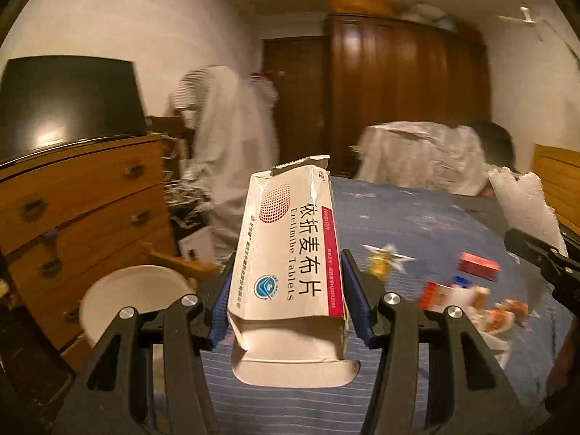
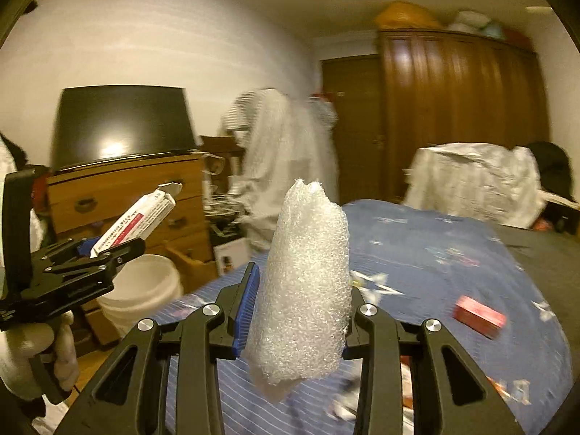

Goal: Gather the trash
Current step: 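Carry the box and bubble wrap over to the white bucket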

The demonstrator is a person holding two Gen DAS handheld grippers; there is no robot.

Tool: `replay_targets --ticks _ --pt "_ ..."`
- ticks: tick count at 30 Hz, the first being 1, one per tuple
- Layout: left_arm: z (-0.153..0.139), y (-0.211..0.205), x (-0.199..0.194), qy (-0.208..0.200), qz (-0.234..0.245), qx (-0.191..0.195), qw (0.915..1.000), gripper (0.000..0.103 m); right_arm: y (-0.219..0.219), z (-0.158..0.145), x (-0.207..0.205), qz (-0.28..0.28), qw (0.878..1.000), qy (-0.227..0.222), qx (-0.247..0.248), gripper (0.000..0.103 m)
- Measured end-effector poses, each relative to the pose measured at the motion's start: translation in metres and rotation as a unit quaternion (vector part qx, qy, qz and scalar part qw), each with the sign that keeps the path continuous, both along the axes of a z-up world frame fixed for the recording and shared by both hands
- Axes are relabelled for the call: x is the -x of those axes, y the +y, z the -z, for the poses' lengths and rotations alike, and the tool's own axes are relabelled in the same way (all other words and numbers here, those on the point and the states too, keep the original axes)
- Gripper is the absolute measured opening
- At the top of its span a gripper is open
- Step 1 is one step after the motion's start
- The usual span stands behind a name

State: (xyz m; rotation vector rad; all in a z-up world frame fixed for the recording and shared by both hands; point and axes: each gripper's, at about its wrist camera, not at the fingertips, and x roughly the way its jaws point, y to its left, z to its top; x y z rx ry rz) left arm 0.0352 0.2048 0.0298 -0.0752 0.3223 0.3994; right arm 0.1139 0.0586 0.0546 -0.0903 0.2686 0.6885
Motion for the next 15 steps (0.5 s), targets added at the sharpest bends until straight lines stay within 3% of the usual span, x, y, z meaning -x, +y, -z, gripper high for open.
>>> replay_targets --ticks 9,15 --pt "-0.017 0.097 0.035 0.001 -0.093 0.013 0.9956 0.052 0.143 -0.020 -0.019 -0.083 0.996 0.018 0.009 0.037" --pt "-0.012 0.148 0.049 0.019 -0.135 0.023 0.9904 0.052 0.246 -0.027 -0.034 -0.144 0.988 0.045 0.040 0.037"
